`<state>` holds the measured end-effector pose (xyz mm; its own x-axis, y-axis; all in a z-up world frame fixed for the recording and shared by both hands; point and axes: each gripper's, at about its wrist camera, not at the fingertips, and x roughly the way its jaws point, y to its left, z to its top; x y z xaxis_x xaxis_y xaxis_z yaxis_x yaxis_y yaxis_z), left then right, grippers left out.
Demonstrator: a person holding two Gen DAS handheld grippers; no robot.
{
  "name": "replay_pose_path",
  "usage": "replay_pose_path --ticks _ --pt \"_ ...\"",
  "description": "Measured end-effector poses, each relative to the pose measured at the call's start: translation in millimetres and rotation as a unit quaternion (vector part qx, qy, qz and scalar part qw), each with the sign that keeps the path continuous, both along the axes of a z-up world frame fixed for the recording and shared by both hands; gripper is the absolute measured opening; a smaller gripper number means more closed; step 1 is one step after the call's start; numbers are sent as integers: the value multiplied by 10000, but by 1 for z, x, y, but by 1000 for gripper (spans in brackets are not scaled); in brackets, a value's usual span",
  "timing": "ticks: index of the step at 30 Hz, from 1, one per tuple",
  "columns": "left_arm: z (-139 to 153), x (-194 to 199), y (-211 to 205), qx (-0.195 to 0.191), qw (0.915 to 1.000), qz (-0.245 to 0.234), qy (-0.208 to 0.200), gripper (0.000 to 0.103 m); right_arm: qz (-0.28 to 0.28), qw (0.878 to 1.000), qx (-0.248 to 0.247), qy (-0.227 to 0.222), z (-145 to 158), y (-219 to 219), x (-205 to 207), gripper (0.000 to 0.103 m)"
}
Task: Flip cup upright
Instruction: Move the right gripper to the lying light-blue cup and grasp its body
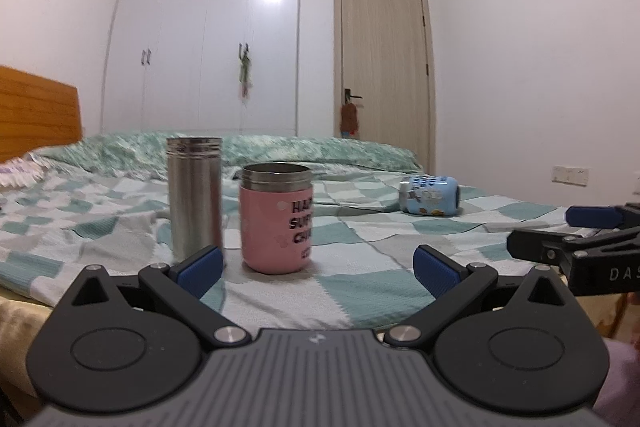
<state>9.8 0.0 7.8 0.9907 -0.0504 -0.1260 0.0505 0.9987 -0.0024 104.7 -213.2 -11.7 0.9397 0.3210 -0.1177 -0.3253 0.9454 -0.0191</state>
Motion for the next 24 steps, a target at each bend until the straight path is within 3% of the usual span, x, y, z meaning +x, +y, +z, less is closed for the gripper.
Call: replay_pose_path --ticks 11,24 --pt "47 56 -23 276 9969 -735 -88 103 -336 9992 -190 99 32 -20 33 103" --pt "78 186 -93 672 9865 -1490 -18 103 -769 9917 -876 545 66 -76 135 103"
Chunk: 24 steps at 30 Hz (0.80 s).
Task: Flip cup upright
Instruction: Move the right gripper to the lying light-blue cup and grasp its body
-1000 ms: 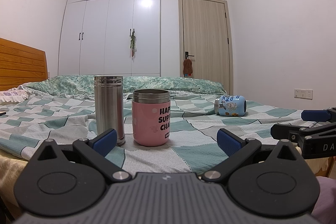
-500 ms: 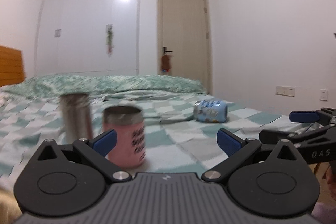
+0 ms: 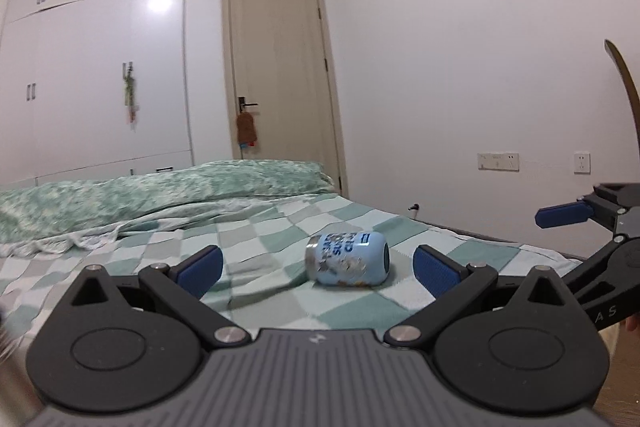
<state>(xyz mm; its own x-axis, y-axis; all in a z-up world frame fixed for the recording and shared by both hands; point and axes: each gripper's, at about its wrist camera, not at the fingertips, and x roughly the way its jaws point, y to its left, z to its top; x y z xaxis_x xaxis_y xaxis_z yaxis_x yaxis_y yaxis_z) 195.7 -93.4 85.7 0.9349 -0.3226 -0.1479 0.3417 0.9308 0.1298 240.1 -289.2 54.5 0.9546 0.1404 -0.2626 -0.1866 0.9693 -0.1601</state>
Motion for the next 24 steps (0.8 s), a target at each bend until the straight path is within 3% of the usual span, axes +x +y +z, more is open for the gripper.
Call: replay_pose_path --ticks 9,24 --pt "-14 98 -29 312 9983 -34 487 103 303 9950 -623 722 5 -8 115 103" --pt "-40 192 27 791 9867 -85 1420 103 1031 9732 -1351 1552 -14 40 266 103"
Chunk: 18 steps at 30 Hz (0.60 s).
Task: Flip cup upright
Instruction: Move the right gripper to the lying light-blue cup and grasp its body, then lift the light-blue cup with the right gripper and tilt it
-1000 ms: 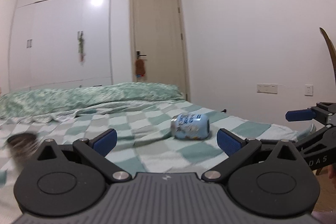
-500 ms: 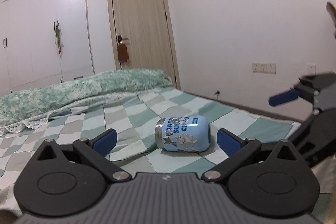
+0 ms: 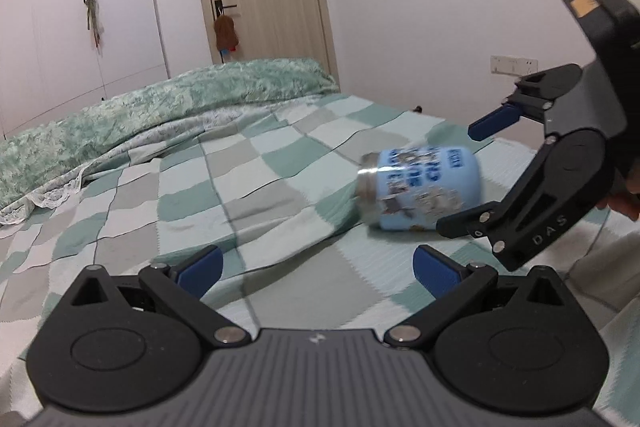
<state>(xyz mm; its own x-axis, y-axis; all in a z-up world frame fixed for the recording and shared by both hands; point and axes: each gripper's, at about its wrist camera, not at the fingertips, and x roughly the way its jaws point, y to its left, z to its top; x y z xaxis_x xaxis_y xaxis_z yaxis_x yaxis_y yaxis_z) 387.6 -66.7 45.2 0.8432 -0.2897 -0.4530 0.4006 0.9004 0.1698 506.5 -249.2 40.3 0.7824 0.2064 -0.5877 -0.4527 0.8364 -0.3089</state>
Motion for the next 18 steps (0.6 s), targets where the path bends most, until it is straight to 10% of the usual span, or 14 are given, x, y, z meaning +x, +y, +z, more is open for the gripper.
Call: replay_pose_path --ticks 18 --pt "-17 40 33 -97 9983 -292 485 103 124 9898 -1219 723 -43 42 98 96"
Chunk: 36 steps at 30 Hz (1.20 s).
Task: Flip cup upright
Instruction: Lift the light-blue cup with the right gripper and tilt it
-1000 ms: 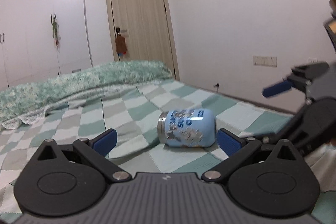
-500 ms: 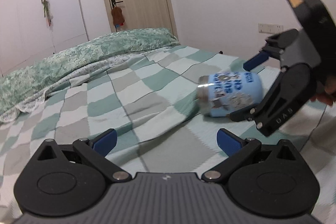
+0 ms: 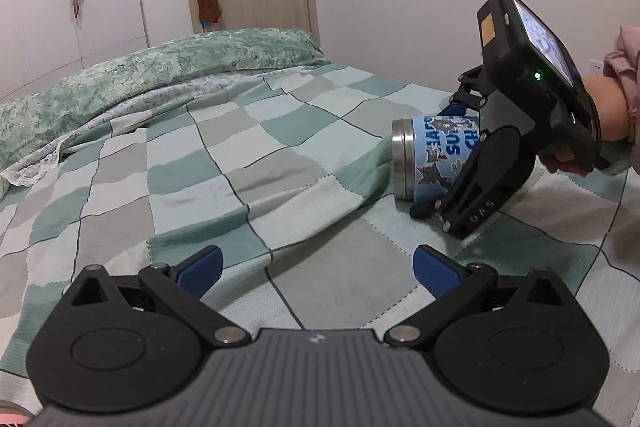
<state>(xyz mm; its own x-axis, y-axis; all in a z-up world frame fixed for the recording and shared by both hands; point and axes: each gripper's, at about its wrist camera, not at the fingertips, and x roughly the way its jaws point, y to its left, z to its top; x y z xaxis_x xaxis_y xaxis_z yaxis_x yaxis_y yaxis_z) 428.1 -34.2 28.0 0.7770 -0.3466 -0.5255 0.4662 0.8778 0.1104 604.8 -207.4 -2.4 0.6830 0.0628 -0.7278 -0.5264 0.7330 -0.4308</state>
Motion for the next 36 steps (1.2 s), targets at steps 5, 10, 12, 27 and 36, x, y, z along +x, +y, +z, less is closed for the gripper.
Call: replay_pose_path --ticks 5,10,12,27,36 --pt "3 -5 -2 34 10000 -8 -80 103 6 9999 -68 -139 6 -3 -8 87" --pt "12 -15 -4 143 9996 36 -256 103 86 9993 -144 -323 18 -3 -29 86" --pt "18 -21 -5 149 9994 61 -315 103 111 9991 -178 -376 23 -3 -39 85" --pt "63 -103 -10 90 9983 109 -563 103 417 9964 -308 -667 65 10 -139 83" --pt "89 -178 -5 -11 9973 176 -716 103 517 9946 -376 -817 100 21 -223 83"
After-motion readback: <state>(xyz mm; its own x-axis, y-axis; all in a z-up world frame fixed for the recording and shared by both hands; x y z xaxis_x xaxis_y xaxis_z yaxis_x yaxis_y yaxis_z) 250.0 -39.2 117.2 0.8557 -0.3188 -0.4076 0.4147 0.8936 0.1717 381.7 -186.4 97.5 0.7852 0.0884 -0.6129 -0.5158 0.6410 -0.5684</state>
